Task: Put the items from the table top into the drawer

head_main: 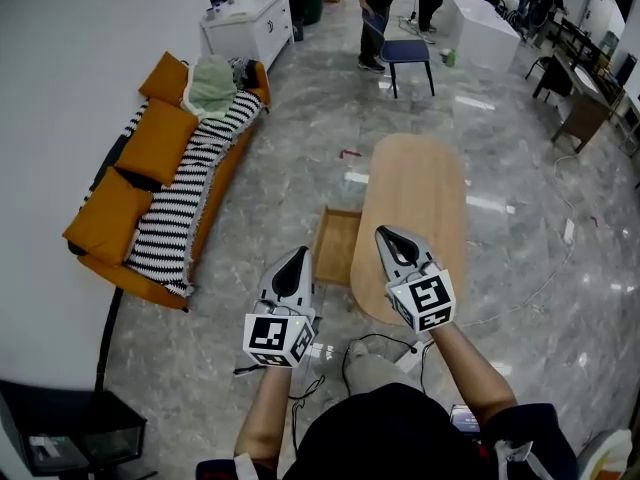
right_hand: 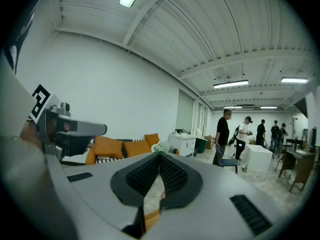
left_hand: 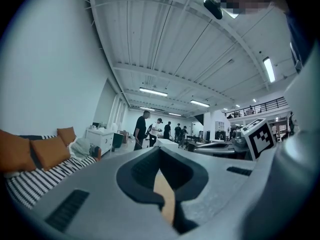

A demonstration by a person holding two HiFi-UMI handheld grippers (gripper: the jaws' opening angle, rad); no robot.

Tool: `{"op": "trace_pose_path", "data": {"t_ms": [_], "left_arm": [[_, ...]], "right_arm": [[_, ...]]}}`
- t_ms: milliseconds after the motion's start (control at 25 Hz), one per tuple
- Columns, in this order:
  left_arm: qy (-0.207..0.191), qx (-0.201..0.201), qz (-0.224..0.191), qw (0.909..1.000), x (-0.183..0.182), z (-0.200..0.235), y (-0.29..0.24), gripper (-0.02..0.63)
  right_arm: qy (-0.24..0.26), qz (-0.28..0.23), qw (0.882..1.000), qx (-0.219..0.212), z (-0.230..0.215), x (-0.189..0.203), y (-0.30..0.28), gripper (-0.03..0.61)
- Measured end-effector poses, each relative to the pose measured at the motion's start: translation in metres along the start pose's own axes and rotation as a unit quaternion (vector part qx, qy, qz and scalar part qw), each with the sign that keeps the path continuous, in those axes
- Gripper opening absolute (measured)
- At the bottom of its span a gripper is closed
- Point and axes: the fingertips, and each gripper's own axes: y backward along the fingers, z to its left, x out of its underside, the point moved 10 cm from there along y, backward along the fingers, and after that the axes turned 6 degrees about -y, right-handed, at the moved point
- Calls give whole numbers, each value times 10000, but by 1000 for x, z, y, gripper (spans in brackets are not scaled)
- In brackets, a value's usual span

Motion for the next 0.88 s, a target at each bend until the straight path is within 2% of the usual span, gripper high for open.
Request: {"op": "trace_pose_path", "data": {"t_ms": [560,760,880], "left_arm": [[-12,-78,114,9999,23,25,-48,5],[-26,-158,197,9997,39,41,-62,5],[-65,-72,231,9997,52,44,-68,5]], "right_arm": [[-94,13,9999,-58,-29,19,-47,20],[-196,-9,9998,-50,-40,31,-68,20],[-212,5,9998,-47,-42,44,-75,20]]}}
